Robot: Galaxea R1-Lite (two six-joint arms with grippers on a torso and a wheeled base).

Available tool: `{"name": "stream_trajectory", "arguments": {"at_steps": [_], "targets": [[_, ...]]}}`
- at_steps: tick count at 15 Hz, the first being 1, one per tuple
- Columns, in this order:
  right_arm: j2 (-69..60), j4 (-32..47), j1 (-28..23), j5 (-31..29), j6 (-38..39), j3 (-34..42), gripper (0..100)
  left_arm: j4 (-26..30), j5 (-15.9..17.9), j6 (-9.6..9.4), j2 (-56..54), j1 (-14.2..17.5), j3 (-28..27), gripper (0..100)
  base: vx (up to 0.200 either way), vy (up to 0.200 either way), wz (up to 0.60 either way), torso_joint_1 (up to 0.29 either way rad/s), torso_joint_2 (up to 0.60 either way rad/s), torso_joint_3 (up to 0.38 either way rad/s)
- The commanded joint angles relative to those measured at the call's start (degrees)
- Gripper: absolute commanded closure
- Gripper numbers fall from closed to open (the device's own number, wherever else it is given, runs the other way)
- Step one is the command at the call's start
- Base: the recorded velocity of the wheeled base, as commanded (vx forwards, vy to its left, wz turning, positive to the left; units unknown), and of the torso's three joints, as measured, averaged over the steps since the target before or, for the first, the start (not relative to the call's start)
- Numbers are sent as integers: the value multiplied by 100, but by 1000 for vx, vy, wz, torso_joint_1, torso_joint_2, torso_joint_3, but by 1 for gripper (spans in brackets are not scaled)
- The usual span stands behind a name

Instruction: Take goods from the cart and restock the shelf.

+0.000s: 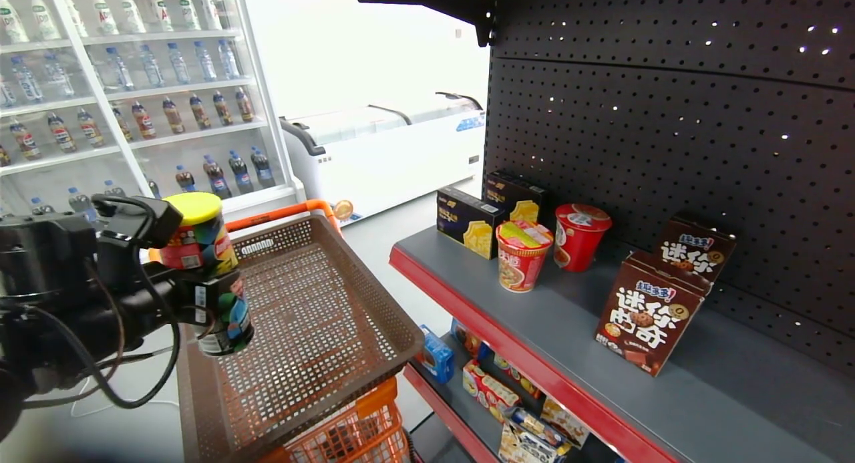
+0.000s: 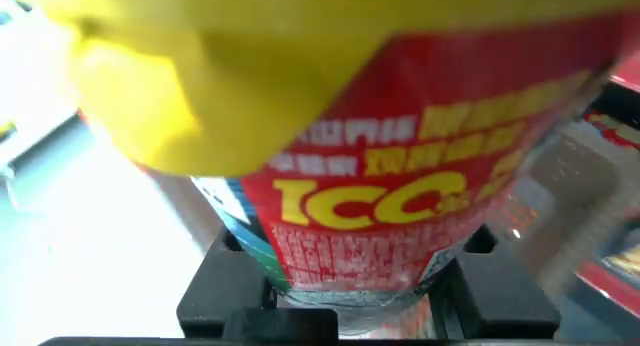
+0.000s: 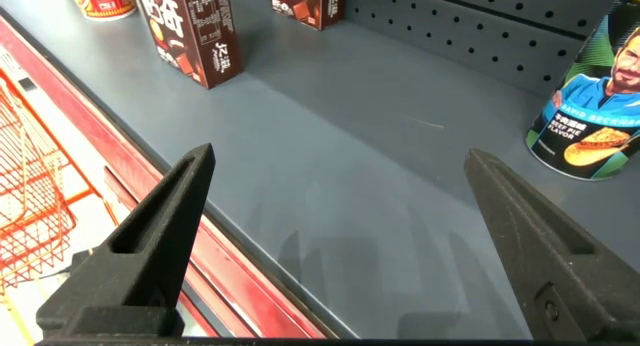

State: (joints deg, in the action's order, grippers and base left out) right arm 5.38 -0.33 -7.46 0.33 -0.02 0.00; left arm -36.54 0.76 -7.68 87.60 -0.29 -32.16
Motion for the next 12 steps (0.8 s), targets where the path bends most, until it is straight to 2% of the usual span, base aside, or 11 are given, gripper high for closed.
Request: {"name": "stream_trajectory", "arguments": {"at_steps": [1,4,7,8,9,11,12], "targets": [[7,-2,-1,2,2,0,0,1219,-40,320,-1711,38,34,100,0,0,0,0,0,0],[-1,-2,-1,11,-6,0,0,1307,91,539,-2168,29,113,100,0,0,0,0,0,0],[7,-2,-1,2,2,0,0,1351,74,548,-3144,-305,1089,100,0,0,0,0,0,0],[-1,-2,-1,11,2,0,0,1298,109,539,-3496,-314,1555,100,0,0,0,0,0,0],[-1,-2,-1,11,2,0,0,1298,109,539,-3522,-314,1572,100,0,0,0,0,0,0],[-1,-2,-1,2,-6,0,0,1360,311,557,-4251,-366,1757,100,0,0,0,0,0,0],[7,-2,-1,2,-6,0,0,1368,276,548,-4313,-357,1757,100,0,0,0,0,0,0]]}}
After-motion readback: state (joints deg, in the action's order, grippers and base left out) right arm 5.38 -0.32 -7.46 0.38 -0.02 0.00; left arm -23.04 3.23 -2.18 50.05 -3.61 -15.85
